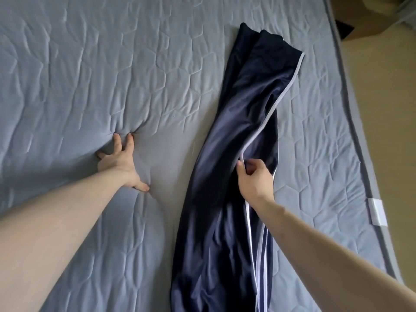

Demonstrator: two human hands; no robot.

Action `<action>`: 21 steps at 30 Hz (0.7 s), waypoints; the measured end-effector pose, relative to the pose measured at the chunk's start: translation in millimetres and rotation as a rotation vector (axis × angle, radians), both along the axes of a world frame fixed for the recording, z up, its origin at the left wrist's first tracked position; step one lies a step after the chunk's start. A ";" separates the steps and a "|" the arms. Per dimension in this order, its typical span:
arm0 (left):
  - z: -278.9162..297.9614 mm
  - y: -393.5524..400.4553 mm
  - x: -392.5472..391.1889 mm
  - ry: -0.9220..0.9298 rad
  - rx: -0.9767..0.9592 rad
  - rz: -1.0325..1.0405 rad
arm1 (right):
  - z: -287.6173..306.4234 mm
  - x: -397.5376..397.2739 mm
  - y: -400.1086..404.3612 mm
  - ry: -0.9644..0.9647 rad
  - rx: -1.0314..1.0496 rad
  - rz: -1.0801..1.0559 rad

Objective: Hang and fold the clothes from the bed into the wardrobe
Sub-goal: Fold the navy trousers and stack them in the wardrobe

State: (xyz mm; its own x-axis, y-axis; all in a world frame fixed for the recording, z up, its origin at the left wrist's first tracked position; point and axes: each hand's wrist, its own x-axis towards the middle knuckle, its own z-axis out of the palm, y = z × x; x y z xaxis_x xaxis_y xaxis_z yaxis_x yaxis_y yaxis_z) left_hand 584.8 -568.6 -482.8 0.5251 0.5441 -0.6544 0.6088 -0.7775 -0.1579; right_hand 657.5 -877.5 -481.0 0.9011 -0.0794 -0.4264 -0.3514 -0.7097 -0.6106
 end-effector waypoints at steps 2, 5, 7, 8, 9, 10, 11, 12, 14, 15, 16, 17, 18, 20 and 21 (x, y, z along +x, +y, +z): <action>0.1 -2.0 -12.1 -0.059 -0.025 0.021 | 5.4 -15.4 -8.8 0.046 0.016 -0.019; -4.4 -17.9 -42.6 -0.193 -0.028 0.012 | 19.6 -28.1 -32.0 -0.021 0.053 -0.295; -7.0 -37.6 -67.6 -0.296 -0.044 -0.005 | 23.8 -38.9 -52.3 -0.002 0.035 -0.406; -7.3 -48.5 -79.3 -0.357 -0.080 -0.003 | 23.4 -42.9 -61.0 0.049 0.035 -0.418; -4.8 -61.9 -92.8 -0.426 -0.138 0.010 | 25.4 -48.5 -69.4 0.110 0.039 -0.412; 1.0 -77.6 -106.4 -0.498 -0.216 0.031 | 27.4 -54.5 -77.6 0.162 0.026 -0.394; 6.6 -94.6 -122.9 -0.561 -0.288 0.060 | 30.9 -61.9 -84.3 0.205 0.007 -0.365; 14.1 -111.7 -139.6 -0.598 -0.350 0.095 | 36.3 -70.6 -88.3 0.231 0.003 -0.327; 29.1 -147.4 -174.9 -0.546 -0.471 0.193 | 47.9 -100.9 -98.5 0.291 0.005 -0.219; 36.2 -163.9 -193.7 -0.481 -0.531 0.244 | 53.0 -122.7 -103.7 0.345 0.015 -0.161; 41.4 -176.9 -210.7 -0.398 -0.578 0.288 | 54.0 -146.0 -109.9 0.408 0.037 -0.111; 42.8 -187.9 -228.2 -0.302 -0.614 0.340 | 54.1 -170.1 -116.0 0.489 0.044 -0.073; 46.3 -198.0 -243.1 -0.198 -0.644 0.391 | 54.2 -194.6 -121.3 0.570 0.033 -0.033; 49.9 -215.2 -268.8 -0.049 -0.729 0.512 | 50.4 -239.5 -131.0 0.679 0.014 0.014; 50.5 -222.6 -278.8 -0.019 -0.769 0.560 | 46.5 -259.3 -135.3 0.709 0.020 0.013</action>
